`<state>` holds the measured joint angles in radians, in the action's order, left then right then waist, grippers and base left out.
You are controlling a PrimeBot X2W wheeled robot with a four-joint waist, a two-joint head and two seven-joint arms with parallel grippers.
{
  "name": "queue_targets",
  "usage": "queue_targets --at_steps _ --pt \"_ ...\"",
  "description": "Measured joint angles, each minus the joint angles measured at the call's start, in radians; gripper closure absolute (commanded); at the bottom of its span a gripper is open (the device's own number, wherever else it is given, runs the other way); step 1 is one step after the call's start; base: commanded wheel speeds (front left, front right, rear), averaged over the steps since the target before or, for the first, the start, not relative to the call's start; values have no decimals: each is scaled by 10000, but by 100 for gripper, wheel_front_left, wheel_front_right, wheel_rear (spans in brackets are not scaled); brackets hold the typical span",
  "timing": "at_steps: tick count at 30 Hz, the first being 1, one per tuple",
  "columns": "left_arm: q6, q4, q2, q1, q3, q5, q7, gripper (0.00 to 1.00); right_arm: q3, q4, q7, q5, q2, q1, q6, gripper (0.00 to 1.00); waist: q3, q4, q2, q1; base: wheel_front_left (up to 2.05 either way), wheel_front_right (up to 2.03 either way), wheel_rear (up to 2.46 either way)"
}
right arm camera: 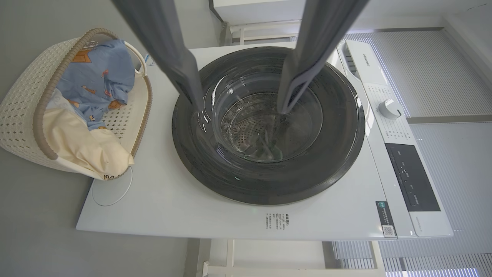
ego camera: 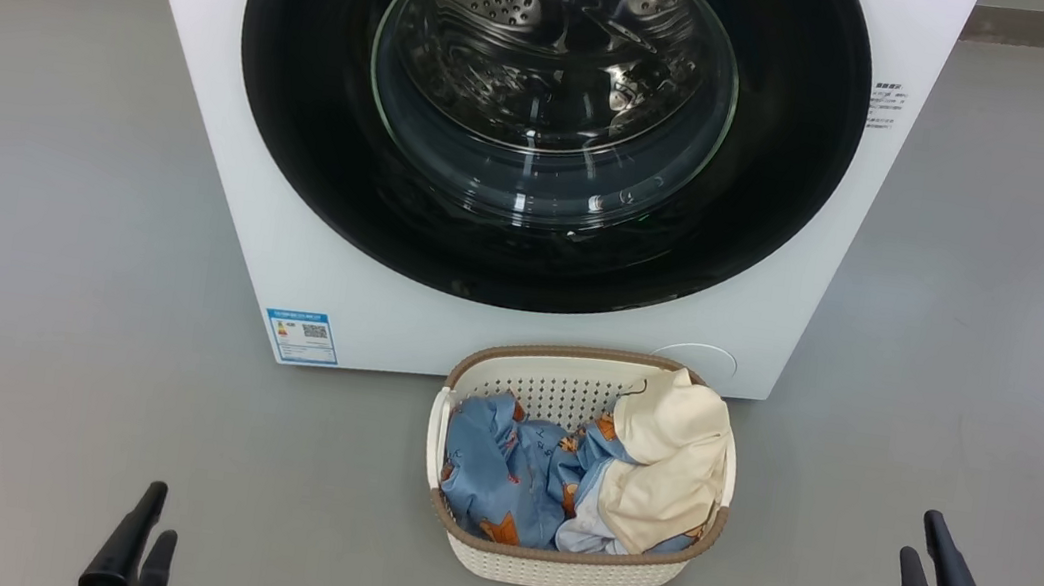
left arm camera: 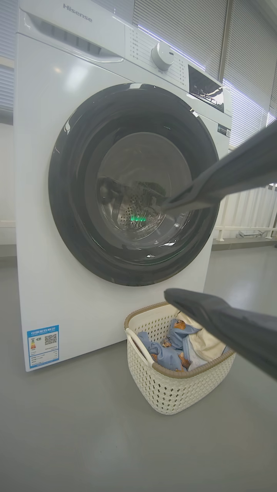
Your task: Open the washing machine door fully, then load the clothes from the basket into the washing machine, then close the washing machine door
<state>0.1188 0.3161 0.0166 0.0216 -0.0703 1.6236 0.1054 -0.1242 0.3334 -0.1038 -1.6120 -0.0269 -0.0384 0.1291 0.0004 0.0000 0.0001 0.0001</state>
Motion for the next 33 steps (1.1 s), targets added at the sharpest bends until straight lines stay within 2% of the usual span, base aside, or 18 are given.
queue_targets --at_steps 18,29,33 --pt "0 -245 17 45 255 -31 -485 0 368 -330 439 6 -15 -14 0 0 -7 1 0 2 0 0 0" --pt "2 -309 213 135 577 -765 -848 0 828 -454 825 635 -169 -112 0 0 -3 -31 0 1 0 0 0" --pt "2 -366 263 252 600 -1348 -974 0 1034 -456 963 1087 -343 -169 0 0 9 -42 0 1 0 0 0"
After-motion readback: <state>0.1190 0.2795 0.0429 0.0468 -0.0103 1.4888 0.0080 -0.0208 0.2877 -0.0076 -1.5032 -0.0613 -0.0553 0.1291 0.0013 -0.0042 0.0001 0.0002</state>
